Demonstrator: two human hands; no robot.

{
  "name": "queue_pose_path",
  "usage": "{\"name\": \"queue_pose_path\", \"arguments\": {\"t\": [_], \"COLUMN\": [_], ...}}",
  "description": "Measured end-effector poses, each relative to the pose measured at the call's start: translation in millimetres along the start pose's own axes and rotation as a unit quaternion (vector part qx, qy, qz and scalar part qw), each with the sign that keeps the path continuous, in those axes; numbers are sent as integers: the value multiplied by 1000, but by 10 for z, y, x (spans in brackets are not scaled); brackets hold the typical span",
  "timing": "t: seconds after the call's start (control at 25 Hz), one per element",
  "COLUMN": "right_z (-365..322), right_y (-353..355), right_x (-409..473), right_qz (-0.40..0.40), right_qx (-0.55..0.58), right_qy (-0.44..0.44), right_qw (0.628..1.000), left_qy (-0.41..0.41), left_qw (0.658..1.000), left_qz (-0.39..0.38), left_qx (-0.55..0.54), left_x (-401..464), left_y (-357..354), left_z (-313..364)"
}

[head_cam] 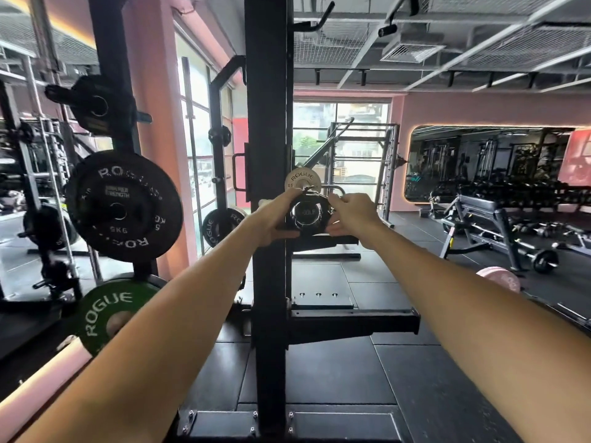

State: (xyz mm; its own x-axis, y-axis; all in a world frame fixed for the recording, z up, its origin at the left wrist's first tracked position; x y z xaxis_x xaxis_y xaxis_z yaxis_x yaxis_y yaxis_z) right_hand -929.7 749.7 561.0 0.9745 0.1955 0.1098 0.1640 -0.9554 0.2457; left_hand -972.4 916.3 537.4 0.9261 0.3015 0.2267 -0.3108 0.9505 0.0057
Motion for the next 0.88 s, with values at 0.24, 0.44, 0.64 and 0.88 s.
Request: {"name": "queue_pose_path", "arguments": {"t": [0.24, 0.44, 0.64, 0.88], "right_z": [55, 78, 82, 124], "right_y": [-59, -129, -177, -362], "right_x": [435, 842, 1418, 2381], "right_qz": [23, 30, 42, 17], "right_qx": [-16, -38, -47, -67], "right_qy": [-1, -5, -9, -1], "right_qw": [1000, 999, 998, 998], "left_qy": [-13, -13, -15, -14], "left_qw": [999, 999, 999, 999], "left_qz": [-29, -42, -39, -22], "left_qx": [4, 7, 11, 26], "left_x": [424, 896, 1443, 2249], "left_y": [-41, -49, -40, -15], "left_z": [-133, -254, -354, -527]}}
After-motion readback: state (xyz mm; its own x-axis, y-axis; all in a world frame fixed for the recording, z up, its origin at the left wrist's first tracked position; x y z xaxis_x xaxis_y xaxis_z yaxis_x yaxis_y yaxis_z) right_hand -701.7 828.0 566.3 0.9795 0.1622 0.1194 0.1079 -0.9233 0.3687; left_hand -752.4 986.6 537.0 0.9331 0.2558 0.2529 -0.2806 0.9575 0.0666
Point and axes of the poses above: each hand's wrist, its own x-axis towards the middle knuckle, its own y-axis out of the back of the hand, z = x × y, the point moved 10 cm from there along x, towards the middle knuckle, and after that the axes turned 11 degrees about -y, right-handed, at the moved point
